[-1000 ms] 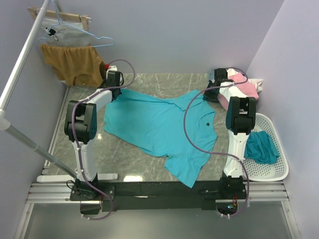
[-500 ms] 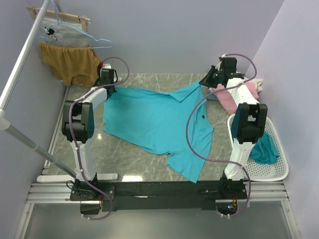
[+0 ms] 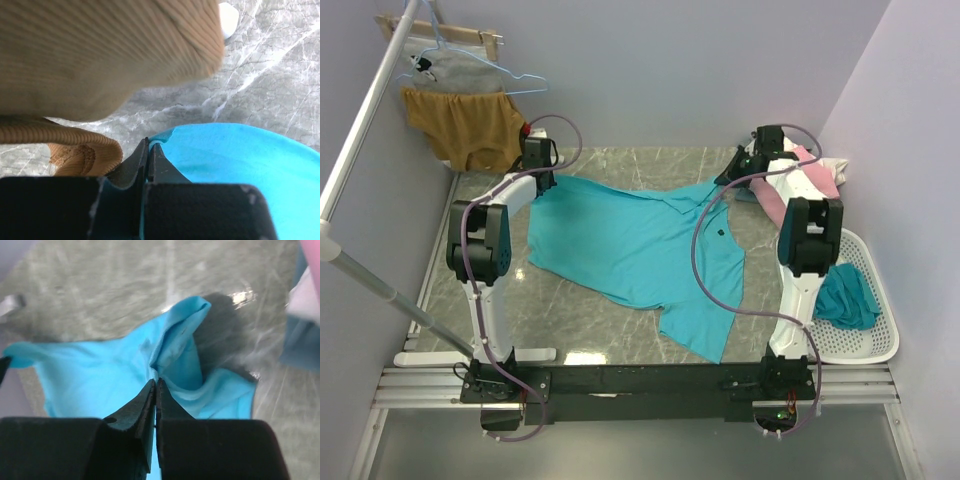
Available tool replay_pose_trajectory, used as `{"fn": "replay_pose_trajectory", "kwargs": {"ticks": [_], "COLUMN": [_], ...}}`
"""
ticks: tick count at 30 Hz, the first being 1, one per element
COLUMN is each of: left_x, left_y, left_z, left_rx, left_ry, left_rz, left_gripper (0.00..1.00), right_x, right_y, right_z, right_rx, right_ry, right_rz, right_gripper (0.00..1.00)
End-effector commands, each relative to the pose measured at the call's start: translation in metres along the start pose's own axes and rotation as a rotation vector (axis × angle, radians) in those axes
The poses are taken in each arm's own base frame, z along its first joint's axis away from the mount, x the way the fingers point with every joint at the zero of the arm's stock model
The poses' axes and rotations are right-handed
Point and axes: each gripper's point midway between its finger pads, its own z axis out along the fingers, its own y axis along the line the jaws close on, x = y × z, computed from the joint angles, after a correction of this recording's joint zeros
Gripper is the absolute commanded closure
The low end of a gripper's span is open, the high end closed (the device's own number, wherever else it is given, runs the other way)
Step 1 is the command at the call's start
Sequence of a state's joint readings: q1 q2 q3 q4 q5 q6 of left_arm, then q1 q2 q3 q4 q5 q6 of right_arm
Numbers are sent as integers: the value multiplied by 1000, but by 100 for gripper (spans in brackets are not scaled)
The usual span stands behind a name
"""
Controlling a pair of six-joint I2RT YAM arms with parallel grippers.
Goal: Fold and stack the t-shirts
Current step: Grap the side of the flattened tshirt furthest away from the robot with both arms
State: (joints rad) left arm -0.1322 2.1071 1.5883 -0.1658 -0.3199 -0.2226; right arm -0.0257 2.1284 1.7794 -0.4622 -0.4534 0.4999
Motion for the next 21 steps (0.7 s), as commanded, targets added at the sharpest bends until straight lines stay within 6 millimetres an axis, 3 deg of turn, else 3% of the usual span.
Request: {"fn": "replay_pose_trajectory", "kwargs": {"ticks": [1, 9, 11, 14, 21], "left_x": [-14, -9, -7, -8, -17], "left_y": [-4, -3, -4, -4, 3], "left_z": [0, 5, 6, 7, 2], "left_rx": [13, 8, 8, 7, -17], "left_ry": [-26, -12, -8, -8, -26], "left_rz": [6, 19, 20, 22, 27], "left_gripper": [99, 99, 99, 99, 99], "right_x": [-3, -13, -17, -19, -45], "right_y": [-13, -16, -15, -12, 23], "right_z": [26, 41, 41, 38, 5], "right_rx": [29, 29, 32, 31, -41], "right_ry": [28, 18, 11, -1, -86], "right_rz": [3, -2, -14, -25, -86], "right_gripper": [92, 74, 78, 100, 100]}}
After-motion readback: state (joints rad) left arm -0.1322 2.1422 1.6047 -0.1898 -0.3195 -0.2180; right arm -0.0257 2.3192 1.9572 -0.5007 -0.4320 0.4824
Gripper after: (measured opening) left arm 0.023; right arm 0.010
